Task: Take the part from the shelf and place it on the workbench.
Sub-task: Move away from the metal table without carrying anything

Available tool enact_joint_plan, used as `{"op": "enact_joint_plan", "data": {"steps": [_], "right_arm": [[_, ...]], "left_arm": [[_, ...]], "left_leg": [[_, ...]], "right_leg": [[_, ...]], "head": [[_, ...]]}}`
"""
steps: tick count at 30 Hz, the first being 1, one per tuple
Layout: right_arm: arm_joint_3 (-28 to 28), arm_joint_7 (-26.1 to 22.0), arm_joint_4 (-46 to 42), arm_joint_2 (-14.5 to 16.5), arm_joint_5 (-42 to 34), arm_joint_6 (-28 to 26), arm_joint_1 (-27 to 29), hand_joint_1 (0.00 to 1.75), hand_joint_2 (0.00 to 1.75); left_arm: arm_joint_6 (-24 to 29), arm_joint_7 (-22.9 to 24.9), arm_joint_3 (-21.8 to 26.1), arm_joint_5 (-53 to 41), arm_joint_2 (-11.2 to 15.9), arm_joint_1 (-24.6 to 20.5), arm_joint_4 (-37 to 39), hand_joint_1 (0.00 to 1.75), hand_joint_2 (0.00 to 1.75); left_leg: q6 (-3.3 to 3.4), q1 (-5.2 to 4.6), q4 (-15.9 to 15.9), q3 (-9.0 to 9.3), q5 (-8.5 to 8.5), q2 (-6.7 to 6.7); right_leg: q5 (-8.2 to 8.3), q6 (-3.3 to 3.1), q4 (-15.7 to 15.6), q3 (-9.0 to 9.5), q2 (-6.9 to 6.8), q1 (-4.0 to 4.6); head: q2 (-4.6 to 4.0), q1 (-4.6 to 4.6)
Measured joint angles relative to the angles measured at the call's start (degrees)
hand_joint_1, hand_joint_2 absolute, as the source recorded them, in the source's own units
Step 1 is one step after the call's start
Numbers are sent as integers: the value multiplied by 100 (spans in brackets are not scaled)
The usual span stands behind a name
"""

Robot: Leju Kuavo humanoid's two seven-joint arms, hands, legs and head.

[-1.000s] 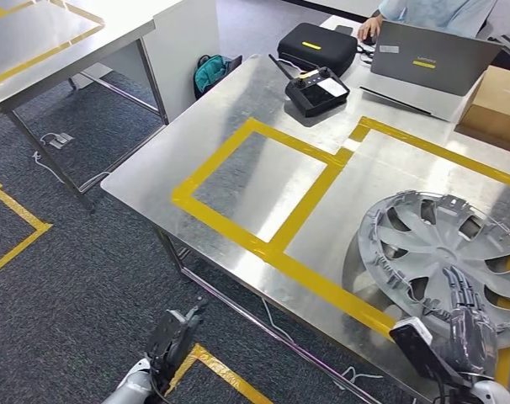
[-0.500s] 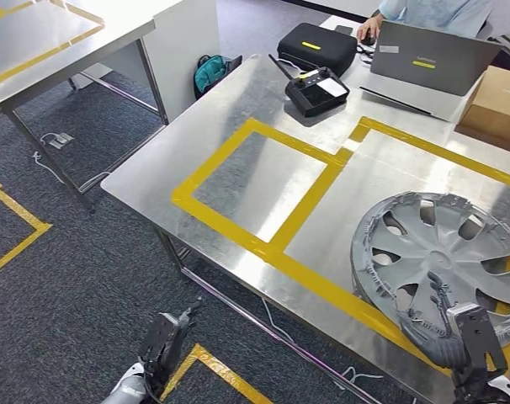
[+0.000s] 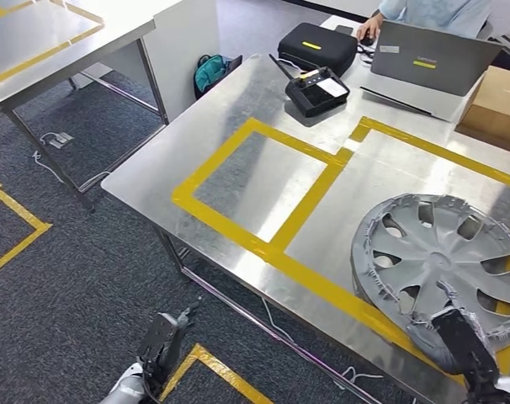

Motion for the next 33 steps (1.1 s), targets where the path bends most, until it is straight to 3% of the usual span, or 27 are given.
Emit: {"op": "enact_joint_plan", "data": {"steps": [3,6,9,11,15,21,28,32,33], "right_arm": [[95,-703,-353,131,725,-816,267,0,175],[323,-1277,-931,520,1925,-2176,660,0,175],[763,-1402,-1389,890,2894,-3382,1007,0,175],[1109,-1333,-1589,1043,3286,-3818,1152,0,175],[1544,-1228,-1793,1193,3448,-3953,1258,0,175],[1746,-1222,-1922,1245,3438,-3957,1288,0,175],[1875,-2354,-1946,1687,3452,-3959,1179,0,175],[1959,-2726,-1857,1903,3117,-3957,1046,0,175],[1988,-2810,-1803,1928,2928,-3957,1001,0,131]], "left_arm": [[-40,-26,20,48,-1,10,3,0,0],[-121,-45,72,127,-10,18,3,0,0],[-115,-50,135,215,-15,24,3,0,0],[-101,-52,160,260,-10,22,3,0,0],[-99,-54,192,296,1,21,3,0,0],[-98,-55,230,310,9,21,3,0,0],[-16,-55,321,429,68,10,1,0,0],[-2,-55,387,521,125,3,-45,0,0],[2,-55,415,575,142,5,-69,0,0]], "left_leg": [[0,2,0,-2,0,-3],[-3,13,0,-2,-2,-3],[-13,22,-1,-1,-8,-2],[-16,25,-1,-1,-9,-2],[-16,24,-1,-1,-9,-2],[-15,13,-1,-1,-9,-2],[-13,14,2,0,-12,-2],[-6,7,8,-2,-17,-2],[0,3,13,-3,-20,-2]], "right_leg": [[-2,-2,0,-2,-8,1],[-12,-14,2,-3,-7,10],[-19,-24,5,-4,0,18],[-21,-26,5,-5,3,23],[-21,-27,4,-3,3,25],[-17,-22,3,-1,3,14],[-15,-21,0,-1,3,11],[-14,-18,0,1,3,4],[-13,-15,0,3,3,1]], "head": [[0,0],[0,-1],[0,-2],[0,-2],[0,0],[0,-1],[0,-3],[0,-3],[0,-2]]}}
